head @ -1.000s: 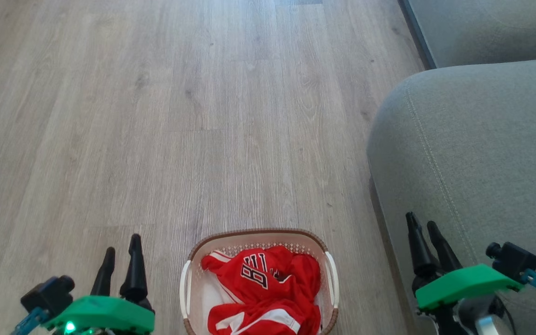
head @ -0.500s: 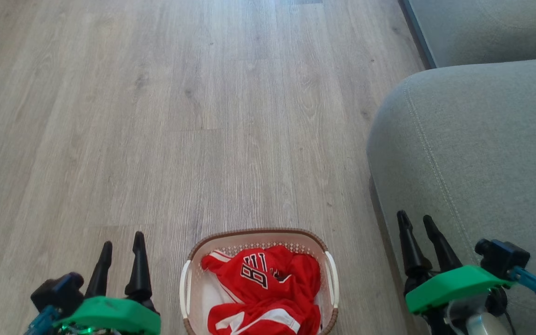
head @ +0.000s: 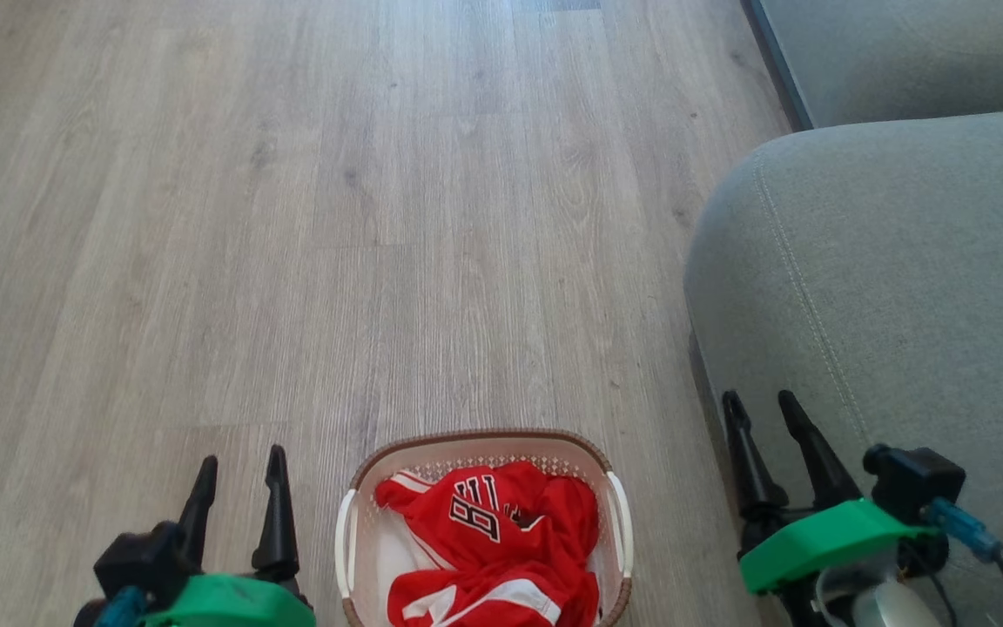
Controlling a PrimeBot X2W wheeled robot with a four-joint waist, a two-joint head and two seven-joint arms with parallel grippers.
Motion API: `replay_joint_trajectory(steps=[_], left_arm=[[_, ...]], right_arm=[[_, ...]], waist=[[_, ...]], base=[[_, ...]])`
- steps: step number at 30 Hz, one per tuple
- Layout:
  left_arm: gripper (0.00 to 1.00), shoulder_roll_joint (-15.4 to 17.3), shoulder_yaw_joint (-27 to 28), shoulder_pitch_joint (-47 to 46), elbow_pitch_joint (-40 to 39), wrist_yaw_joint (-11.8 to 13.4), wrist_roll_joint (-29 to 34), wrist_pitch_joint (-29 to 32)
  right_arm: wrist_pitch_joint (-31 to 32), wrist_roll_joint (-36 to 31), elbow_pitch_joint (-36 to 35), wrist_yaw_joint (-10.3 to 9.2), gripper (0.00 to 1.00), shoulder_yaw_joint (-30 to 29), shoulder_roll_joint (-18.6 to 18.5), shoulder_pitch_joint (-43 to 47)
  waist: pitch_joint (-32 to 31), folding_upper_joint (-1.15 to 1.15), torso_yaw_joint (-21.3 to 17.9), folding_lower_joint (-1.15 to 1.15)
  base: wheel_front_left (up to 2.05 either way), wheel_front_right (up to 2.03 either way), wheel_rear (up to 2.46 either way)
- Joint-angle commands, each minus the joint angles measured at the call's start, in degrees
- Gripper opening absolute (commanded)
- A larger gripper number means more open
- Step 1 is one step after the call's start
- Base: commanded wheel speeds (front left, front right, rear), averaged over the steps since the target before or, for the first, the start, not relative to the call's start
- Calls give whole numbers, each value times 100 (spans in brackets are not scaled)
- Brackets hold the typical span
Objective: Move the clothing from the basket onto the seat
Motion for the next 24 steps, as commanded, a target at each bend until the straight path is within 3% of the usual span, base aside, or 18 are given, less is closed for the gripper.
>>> replay_joint_trajectory(steps=[1, 17, 24], left_arm=[[100, 51, 109, -149, -254, 39, 211, -112], [100, 40, 0, -5, -326, 145, 1263, -380], [100, 32, 0, 4, -268, 151, 1401, -423]], right_arm=[[-96, -201, -242, -1, 100, 172, -67, -107], [-368, -1233, -375, -1, 100, 382, -78, -83], [-411, -1402, -407, -1, 100, 405, -79, -77]], waist=[[-1, 0, -2, 0], [-25, 0, -33, 0], [-21, 0, -28, 0]], base=[[0, 0, 0], [0, 0, 0], [0, 0, 0]])
